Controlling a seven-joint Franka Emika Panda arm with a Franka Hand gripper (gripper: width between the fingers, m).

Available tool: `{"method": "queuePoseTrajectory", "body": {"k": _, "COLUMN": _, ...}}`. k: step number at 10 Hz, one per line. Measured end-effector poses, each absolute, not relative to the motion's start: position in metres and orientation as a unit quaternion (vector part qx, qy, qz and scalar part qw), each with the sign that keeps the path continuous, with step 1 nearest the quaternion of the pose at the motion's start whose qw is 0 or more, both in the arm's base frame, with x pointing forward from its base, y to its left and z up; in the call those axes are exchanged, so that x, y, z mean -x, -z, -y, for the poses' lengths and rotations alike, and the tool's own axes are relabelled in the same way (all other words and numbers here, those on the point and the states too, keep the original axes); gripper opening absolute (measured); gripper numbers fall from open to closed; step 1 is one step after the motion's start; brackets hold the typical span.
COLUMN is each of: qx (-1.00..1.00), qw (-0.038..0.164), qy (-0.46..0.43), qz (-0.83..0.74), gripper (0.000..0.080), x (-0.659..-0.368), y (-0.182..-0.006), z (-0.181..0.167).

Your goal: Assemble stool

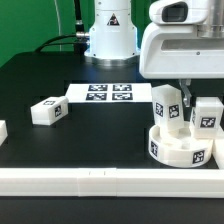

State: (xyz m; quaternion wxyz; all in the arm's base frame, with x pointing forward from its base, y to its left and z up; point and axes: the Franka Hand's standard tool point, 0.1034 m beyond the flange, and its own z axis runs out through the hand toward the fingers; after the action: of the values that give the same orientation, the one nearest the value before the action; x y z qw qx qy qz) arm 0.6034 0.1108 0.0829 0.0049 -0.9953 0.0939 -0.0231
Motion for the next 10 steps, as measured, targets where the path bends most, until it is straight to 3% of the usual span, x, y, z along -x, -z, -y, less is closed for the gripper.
{"method": "queuePoseTrajectory", "body": {"k": 5, "qx": 0.968, "qw": 0.013, "qy": 0.02, "qz": -0.252, "gripper": 0.034, "x": -0.6035, "y": -0.0828, "z": -0.1089}}
{"method": "queuePoseTrajectory", "body": {"k": 10, "qx": 0.897, "qw": 0.036, "qy": 0.008, "qz": -0.441, "gripper": 0.034, "x": -0.6023, "y": -0.0819, "z": -0.1064}}
